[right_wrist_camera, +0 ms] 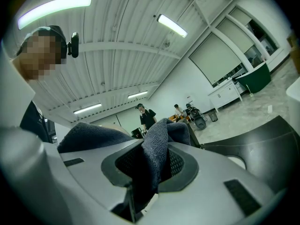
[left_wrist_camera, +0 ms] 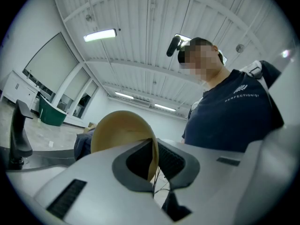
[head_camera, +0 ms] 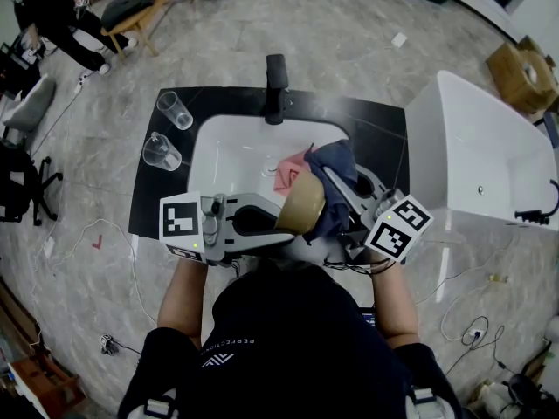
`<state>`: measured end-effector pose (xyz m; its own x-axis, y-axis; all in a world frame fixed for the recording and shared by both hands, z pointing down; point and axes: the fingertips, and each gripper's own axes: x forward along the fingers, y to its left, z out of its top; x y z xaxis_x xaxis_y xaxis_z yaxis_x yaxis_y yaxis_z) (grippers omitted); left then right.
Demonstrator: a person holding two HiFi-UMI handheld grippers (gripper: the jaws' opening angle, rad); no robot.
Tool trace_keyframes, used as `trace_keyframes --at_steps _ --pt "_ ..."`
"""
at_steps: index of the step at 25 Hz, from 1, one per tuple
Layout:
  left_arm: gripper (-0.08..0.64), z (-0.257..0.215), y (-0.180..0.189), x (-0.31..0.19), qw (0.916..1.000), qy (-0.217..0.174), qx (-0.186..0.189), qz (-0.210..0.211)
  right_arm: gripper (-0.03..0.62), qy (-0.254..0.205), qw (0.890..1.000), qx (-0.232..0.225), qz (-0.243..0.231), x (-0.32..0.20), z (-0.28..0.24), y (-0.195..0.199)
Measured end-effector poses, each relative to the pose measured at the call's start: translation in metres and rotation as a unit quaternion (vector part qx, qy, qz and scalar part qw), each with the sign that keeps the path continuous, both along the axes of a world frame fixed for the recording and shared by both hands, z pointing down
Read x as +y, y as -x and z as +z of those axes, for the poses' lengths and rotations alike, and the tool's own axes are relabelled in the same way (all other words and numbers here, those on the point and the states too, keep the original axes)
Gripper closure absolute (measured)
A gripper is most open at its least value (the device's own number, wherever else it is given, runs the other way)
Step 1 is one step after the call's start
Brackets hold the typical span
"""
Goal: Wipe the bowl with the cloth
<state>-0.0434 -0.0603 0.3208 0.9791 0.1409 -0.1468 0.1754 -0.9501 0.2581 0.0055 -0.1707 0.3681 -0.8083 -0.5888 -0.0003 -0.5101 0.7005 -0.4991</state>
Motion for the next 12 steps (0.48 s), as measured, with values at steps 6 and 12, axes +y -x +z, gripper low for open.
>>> trace_keyframes --at_steps 6,12 --pt "0.545 -0.014 0.004 -0.011 0.9987 0.008 0.047 -0.018 0.497 0.005 1.0 -0.003 -0.011 0.004 0.004 0.006" --pt "0.545 -0.019 0.008 -0.024 0.9961 0.003 0.063 -0.061 0.499 0.014 1.0 -0.014 -0.019 0.007 0.005 0.01"
